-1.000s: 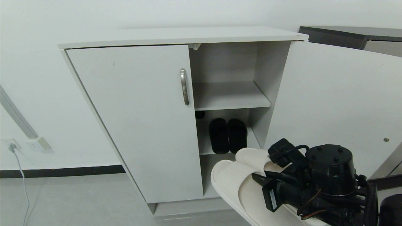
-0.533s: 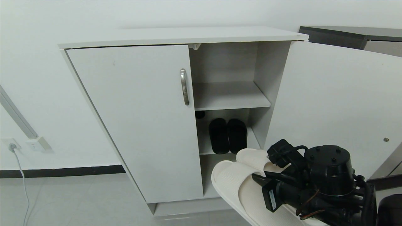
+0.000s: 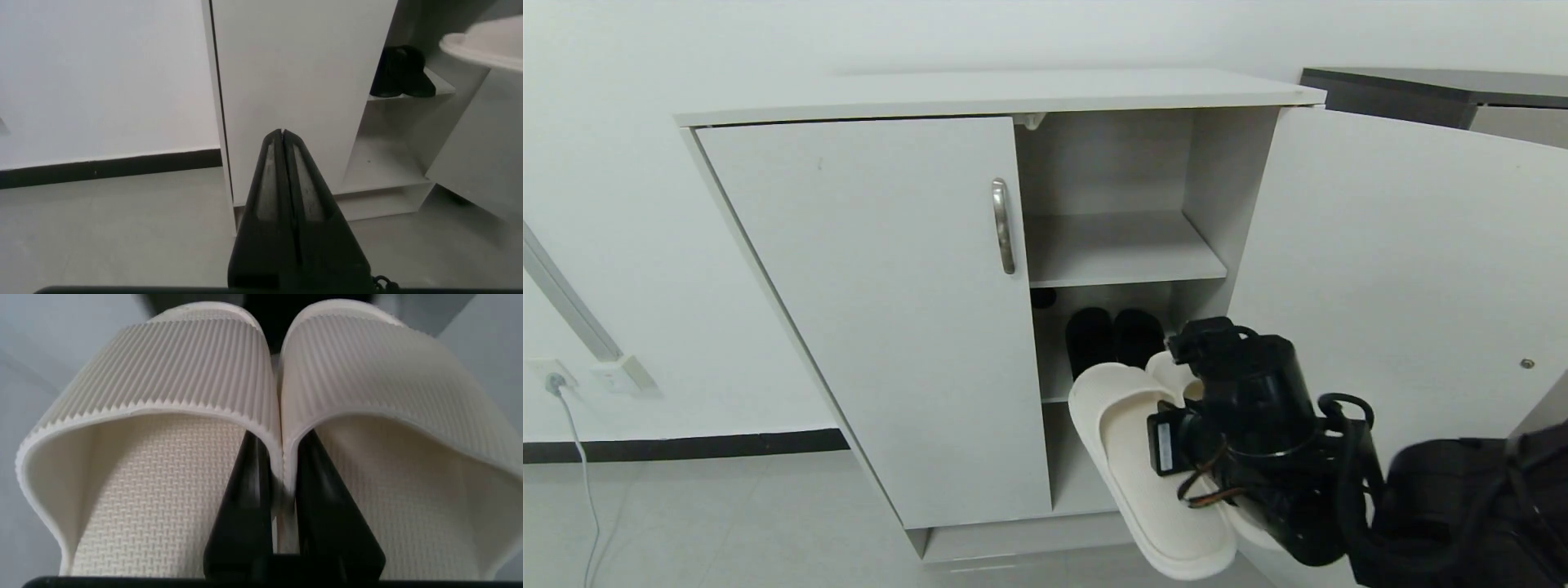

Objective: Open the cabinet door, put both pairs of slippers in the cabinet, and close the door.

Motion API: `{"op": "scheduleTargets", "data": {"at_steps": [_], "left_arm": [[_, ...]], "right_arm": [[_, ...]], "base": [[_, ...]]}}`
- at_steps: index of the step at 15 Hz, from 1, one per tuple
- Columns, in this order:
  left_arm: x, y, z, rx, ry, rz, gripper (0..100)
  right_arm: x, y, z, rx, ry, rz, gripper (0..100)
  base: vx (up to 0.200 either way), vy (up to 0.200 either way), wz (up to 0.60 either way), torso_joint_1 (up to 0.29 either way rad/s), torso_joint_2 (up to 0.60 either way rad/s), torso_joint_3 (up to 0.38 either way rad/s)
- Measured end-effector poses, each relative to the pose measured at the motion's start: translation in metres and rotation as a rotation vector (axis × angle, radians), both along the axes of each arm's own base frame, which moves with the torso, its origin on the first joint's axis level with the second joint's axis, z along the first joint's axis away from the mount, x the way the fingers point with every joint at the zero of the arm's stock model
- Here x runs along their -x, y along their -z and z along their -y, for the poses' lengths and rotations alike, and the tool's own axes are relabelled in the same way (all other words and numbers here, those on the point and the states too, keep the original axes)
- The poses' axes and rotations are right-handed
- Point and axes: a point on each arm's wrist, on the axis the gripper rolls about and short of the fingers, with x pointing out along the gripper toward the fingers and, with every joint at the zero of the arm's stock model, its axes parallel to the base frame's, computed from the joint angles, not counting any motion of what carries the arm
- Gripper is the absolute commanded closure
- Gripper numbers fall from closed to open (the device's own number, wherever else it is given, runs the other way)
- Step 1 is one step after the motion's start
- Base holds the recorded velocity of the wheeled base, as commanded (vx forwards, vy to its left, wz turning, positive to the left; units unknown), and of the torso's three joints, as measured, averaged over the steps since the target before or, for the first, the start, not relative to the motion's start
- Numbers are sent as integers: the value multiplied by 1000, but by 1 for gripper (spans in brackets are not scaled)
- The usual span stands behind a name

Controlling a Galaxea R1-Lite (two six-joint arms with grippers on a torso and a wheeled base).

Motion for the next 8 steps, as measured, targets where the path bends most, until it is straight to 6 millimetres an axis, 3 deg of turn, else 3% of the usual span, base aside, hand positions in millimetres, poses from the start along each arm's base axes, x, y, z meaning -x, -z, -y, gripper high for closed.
{"op": "scheduleTargets", "data": {"at_steps": [4,8], "left_arm": [[0,0,0,-3,-1,0,100],[0,0,0,-4,0,0,100]], "right_arm": [[-27,-32,-36,-6,204,104,100],[-39,-58,-41,-6,219,171,100]], "base": [[0,0,0,0,0,0],[0,0,0,0,0,0]]}}
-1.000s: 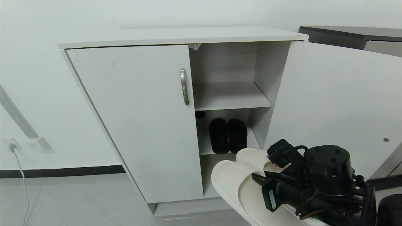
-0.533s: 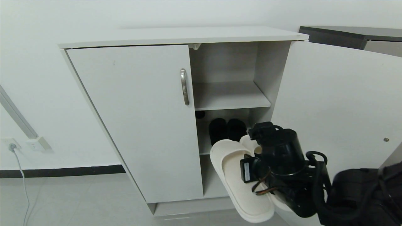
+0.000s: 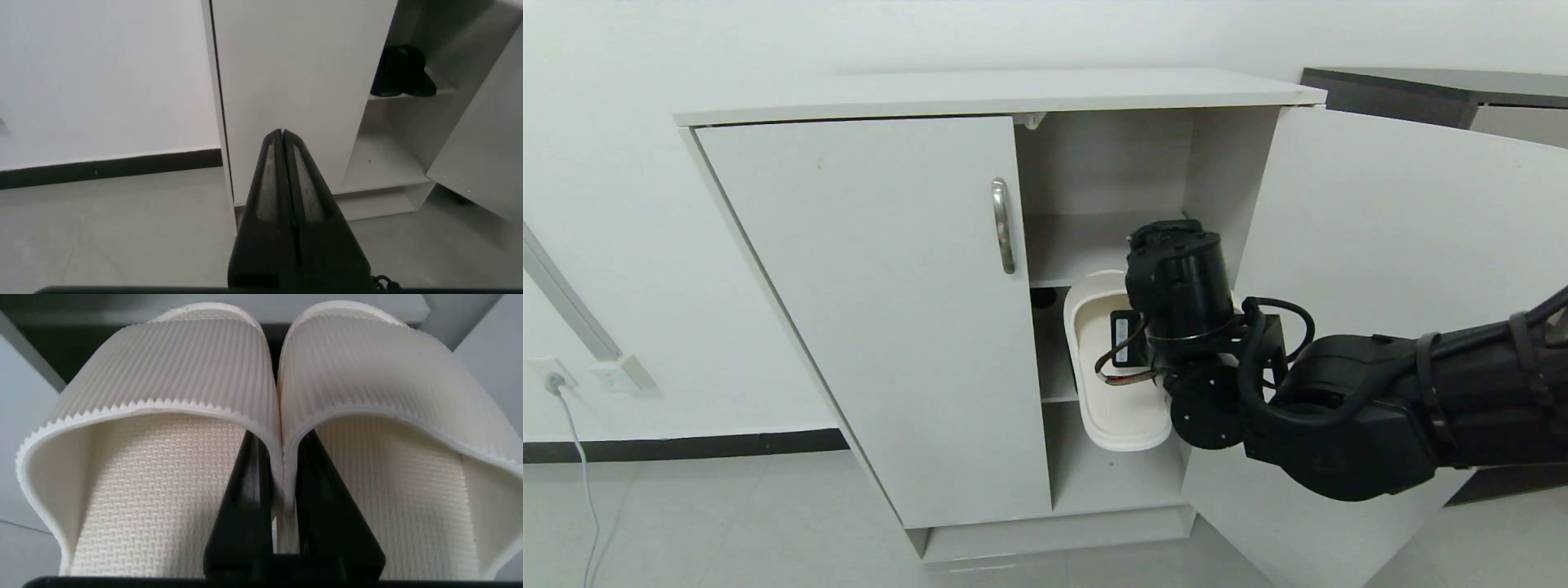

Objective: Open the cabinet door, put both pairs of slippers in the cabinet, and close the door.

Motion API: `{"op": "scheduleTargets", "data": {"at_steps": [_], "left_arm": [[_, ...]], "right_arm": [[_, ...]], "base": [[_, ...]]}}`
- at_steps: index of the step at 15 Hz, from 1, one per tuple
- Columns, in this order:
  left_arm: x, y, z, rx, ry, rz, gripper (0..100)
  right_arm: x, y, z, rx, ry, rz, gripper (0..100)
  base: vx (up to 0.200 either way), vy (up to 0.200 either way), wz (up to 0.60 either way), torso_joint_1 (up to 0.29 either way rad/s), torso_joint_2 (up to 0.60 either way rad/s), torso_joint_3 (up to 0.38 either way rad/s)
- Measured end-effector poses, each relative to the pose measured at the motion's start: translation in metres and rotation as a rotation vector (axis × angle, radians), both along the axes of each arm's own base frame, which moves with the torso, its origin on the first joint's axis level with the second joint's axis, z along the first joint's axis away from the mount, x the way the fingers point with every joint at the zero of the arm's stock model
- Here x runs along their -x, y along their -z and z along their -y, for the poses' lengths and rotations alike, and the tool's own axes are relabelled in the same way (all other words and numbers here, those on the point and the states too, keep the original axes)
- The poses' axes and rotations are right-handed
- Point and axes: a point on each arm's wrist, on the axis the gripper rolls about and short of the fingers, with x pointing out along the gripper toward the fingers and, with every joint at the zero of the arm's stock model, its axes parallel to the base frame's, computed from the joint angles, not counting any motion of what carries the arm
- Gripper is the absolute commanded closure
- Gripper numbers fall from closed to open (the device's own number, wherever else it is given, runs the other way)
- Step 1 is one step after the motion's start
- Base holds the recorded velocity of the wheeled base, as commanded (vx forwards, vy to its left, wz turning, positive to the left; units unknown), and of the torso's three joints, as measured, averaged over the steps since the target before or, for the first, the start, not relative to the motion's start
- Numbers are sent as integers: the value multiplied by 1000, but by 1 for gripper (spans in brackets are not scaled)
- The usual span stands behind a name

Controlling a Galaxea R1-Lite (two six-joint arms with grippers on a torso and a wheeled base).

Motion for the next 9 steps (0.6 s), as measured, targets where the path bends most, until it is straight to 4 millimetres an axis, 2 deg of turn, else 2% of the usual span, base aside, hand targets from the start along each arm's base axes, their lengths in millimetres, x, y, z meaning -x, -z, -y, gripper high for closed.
{"op": "scheduleTargets", "data": {"at_steps": [8,9], "left_arm": [[0,0,0,0,0,0,100],[0,0,0,0,0,-1,100]], "right_arm": [[-6,-8,0,-27,-9,16,100],[-6,-8,-1,-28,-10,16,100]], "base": [[0,0,0,0,0,0],[200,0,0,2,2,2]]}}
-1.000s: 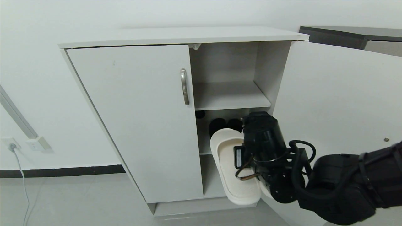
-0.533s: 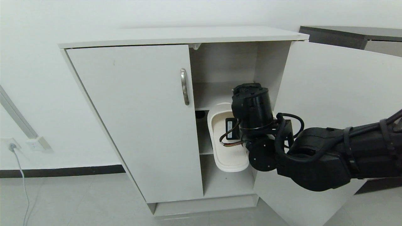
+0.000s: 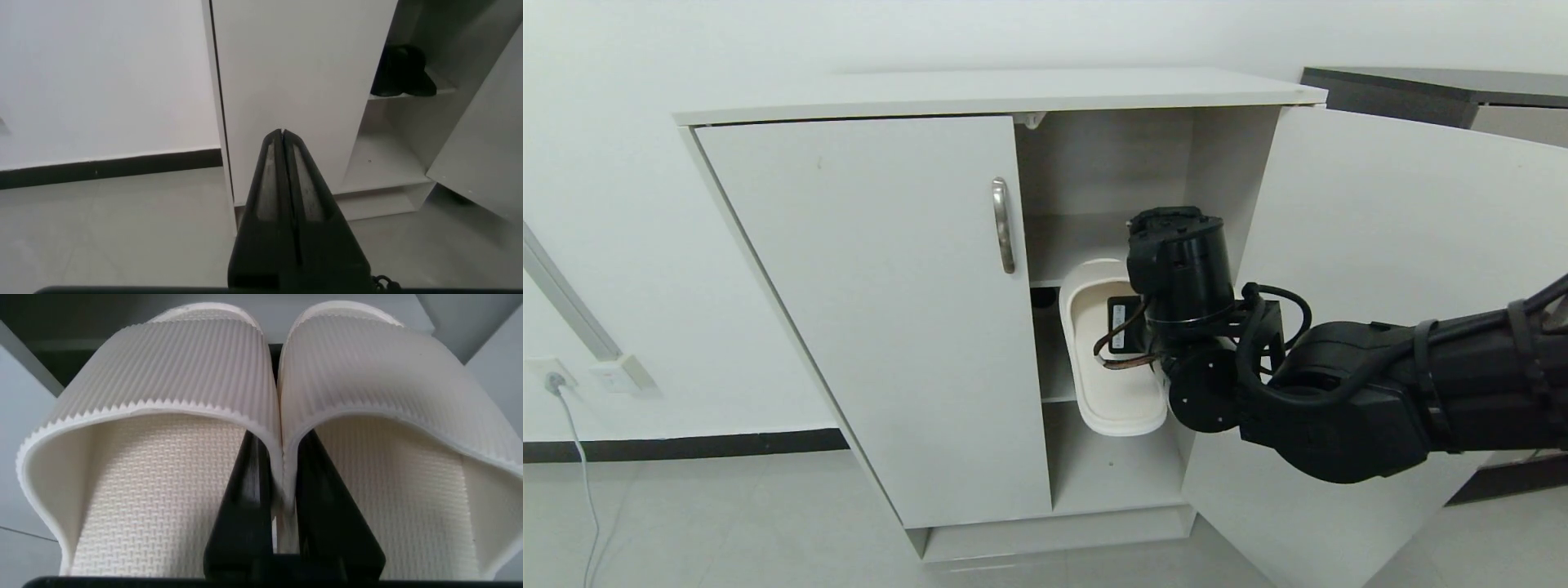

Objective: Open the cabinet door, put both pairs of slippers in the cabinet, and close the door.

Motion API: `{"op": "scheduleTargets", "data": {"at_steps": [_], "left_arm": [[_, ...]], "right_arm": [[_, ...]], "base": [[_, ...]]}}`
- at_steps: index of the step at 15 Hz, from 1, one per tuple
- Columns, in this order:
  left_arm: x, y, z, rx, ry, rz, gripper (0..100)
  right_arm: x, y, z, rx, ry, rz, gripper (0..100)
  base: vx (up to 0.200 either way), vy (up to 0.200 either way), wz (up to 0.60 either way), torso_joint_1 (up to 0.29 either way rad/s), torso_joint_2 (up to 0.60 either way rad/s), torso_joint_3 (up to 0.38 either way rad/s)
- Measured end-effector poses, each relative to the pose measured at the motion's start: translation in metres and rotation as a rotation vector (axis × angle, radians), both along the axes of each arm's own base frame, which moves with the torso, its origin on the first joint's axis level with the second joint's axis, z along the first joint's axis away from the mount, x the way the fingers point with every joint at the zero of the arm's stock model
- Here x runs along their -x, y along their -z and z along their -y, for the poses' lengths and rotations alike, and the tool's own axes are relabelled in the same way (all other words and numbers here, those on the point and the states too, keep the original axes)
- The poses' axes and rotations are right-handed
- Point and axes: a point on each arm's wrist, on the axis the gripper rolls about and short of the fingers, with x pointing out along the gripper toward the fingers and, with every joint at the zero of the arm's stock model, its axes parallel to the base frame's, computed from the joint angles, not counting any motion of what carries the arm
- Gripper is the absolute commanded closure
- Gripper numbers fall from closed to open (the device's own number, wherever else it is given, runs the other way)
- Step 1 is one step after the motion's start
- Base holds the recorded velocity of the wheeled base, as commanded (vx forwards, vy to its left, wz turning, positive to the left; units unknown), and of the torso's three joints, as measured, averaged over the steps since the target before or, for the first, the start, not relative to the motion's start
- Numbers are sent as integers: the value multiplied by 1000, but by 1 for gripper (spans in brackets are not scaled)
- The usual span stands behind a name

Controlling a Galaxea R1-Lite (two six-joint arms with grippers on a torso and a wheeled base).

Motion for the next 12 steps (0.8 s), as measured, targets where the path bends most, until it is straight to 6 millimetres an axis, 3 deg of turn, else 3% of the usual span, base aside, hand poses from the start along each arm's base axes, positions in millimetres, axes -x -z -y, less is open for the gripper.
{"op": "scheduleTargets", "data": {"at_steps": [11,12], "left_arm": [[0,0,0,0,0,2,100],[0,0,0,3,0,0,100]], "right_arm": [[0,2,0,4,-1,-5,100],[1,3,0,7,-6,-8,100]], "base": [[200,0,0,4,2,1],[0,0,0,0,0,0]]}}
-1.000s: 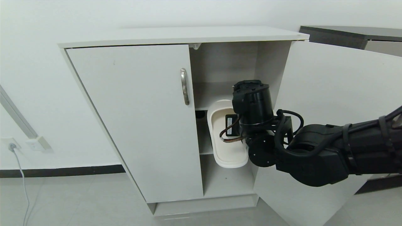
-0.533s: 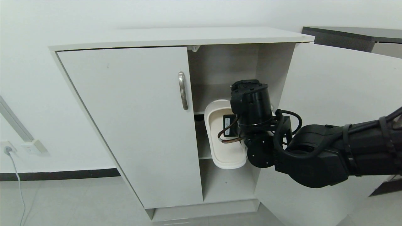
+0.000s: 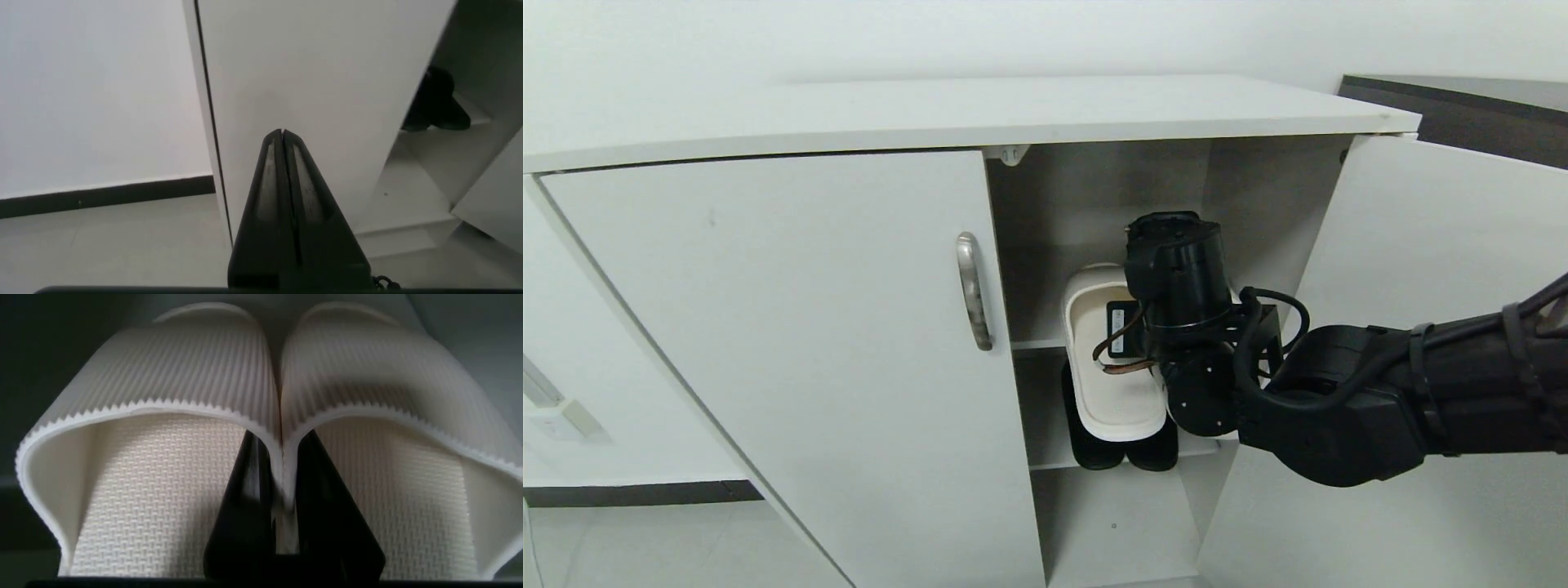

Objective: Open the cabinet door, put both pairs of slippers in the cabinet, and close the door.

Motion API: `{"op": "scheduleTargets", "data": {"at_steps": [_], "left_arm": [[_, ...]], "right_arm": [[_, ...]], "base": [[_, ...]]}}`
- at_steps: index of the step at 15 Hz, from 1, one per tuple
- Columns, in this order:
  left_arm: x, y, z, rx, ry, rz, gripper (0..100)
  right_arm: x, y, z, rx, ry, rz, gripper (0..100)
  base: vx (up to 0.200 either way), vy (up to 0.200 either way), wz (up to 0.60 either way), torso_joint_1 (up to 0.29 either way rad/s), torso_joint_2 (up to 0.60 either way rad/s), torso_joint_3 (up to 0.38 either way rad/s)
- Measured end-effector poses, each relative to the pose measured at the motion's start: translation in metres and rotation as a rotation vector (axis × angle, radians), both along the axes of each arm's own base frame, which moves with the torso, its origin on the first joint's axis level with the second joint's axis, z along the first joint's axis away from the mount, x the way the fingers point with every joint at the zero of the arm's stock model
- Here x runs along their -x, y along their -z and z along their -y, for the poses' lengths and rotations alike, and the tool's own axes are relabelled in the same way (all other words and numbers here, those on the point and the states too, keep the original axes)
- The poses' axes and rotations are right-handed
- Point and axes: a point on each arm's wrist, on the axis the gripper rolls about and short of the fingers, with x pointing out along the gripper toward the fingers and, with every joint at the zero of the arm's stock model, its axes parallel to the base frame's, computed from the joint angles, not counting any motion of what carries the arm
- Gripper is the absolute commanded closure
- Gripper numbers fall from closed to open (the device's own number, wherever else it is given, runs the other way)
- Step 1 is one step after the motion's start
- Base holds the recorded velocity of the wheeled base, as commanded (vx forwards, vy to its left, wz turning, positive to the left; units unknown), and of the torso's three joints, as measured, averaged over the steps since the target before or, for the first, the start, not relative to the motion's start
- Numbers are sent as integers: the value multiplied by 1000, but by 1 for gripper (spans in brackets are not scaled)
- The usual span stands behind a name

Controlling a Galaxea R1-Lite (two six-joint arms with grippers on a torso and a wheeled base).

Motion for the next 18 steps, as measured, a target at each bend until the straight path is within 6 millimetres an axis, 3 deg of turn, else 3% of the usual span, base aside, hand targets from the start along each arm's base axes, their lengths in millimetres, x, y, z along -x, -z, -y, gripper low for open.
{"op": "scheduleTargets", "data": {"at_steps": [6,18], "left_arm": [[0,0,0,0,-1,1,100],[0,0,0,0,0,0,100]], "right_arm": [[-3,8,-3,34,-40,-41,100],[-60,-16,-14,-21,0,-27,100]], "base": [[0,0,0,0,0,0],[0,0,0,0,0,0]]}}
